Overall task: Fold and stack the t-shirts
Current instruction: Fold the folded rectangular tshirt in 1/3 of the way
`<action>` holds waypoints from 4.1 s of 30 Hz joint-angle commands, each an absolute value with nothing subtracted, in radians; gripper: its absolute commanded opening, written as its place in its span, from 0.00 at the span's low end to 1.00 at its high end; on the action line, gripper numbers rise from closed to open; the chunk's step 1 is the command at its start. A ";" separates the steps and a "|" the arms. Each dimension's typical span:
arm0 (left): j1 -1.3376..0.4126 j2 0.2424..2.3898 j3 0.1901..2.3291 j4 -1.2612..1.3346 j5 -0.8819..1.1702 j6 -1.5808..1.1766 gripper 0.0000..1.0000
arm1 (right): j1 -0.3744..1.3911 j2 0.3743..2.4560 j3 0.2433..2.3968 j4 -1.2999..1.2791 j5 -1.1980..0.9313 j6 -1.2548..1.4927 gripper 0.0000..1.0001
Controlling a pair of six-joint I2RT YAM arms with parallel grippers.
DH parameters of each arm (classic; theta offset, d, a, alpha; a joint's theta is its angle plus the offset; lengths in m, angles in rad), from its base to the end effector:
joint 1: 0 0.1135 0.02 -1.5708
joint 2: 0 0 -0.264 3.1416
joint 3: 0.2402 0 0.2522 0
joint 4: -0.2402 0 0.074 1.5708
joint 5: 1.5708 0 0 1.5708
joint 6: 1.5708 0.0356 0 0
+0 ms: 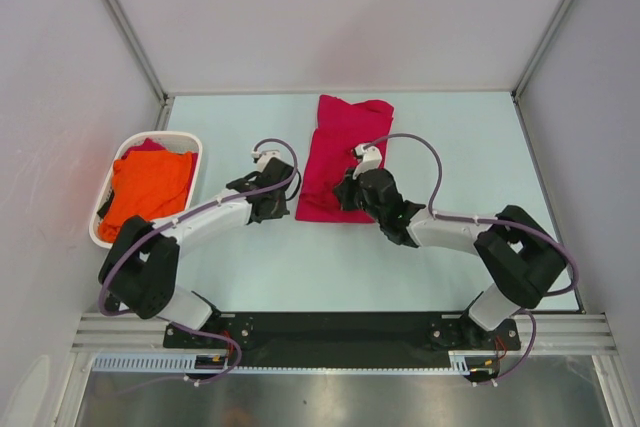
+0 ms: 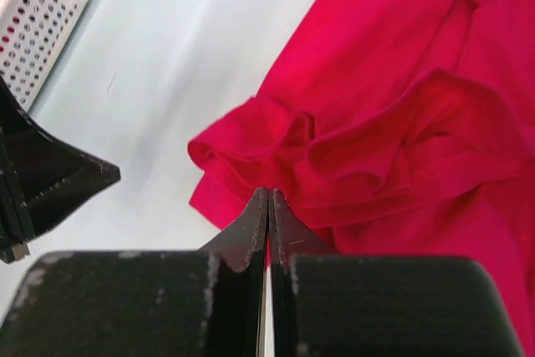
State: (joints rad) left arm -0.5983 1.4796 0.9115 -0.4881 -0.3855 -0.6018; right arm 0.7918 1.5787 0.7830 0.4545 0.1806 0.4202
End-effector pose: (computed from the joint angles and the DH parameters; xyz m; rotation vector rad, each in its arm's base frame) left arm 0.2450 -0.1508 0.2020 -0.1331 2.5059 0.0313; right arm 0.2428 0.2368 0.2080 -0.2384 1.9449 0.6409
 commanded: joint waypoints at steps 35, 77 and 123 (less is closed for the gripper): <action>-0.626 1.565 0.942 -0.485 -0.423 -0.621 0.00 | 0.632 2.058 1.241 0.339 -0.204 0.460 0.00; -0.629 1.626 0.988 -0.500 -0.453 -0.600 0.00 | 0.508 2.003 1.287 0.038 -0.486 0.322 0.00; -0.640 1.675 1.025 -0.500 -0.454 -0.597 0.00 | 0.518 1.830 1.210 0.117 -0.191 0.337 0.00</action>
